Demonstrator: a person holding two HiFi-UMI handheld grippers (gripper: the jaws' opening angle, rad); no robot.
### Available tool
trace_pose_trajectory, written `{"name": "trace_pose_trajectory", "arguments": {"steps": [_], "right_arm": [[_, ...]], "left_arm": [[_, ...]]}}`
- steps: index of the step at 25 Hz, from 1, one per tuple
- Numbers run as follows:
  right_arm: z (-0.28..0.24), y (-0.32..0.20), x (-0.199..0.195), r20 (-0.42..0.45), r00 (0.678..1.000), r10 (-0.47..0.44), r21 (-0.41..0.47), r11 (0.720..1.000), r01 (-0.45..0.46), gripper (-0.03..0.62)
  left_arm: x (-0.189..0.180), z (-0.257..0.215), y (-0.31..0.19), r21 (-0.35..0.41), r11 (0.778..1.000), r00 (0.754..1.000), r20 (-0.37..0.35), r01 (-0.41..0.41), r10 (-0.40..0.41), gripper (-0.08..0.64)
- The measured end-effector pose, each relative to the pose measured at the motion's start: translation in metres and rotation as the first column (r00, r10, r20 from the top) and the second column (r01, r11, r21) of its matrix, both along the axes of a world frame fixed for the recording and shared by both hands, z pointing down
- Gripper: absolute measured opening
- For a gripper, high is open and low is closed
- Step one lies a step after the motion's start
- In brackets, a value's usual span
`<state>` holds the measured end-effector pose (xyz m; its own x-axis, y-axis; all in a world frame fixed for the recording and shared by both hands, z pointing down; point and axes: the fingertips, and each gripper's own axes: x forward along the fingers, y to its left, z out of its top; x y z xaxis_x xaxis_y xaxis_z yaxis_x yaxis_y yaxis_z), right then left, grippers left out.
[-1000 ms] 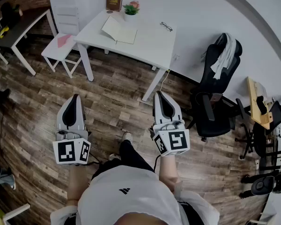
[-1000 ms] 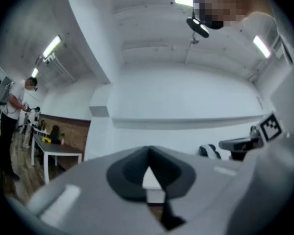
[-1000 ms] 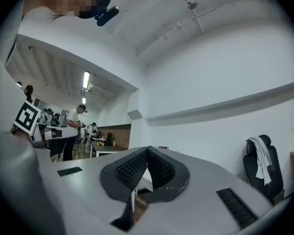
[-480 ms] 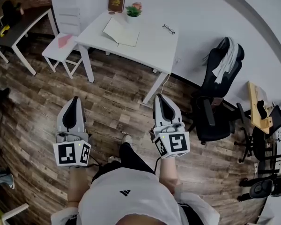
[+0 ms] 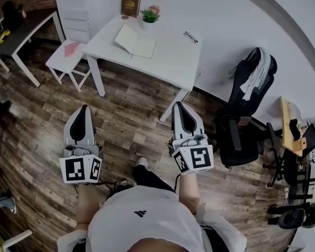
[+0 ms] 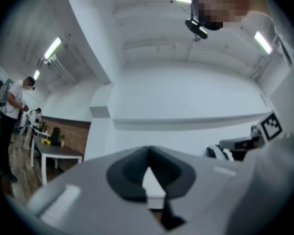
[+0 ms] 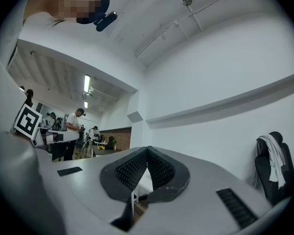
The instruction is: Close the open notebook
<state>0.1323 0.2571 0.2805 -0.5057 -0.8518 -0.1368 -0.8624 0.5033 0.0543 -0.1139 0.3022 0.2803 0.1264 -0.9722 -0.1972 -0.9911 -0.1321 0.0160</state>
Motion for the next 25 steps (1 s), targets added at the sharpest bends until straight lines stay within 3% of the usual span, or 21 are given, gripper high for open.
{"name": "trace_pose_trajectory", "arguments": {"steps": [11,25], "right_arm": [[-0.013,-0.086,0.011,0.008,0.999,-0.032,0.039,0.999,0.032,-0.004],[0.003,-0.155,0.019,0.038,0.994,-0.104,-0.003,0.995,0.105,-0.005]], "left_arm": [[0.02,-0.018,-0.087,0.053,0.998,0.999,0.036,0.024,-0.025,0.009],[0.035,-0.013,-0.139,0.026,0.997,0.996,0.039,0.077,-0.078,0.009]]}}
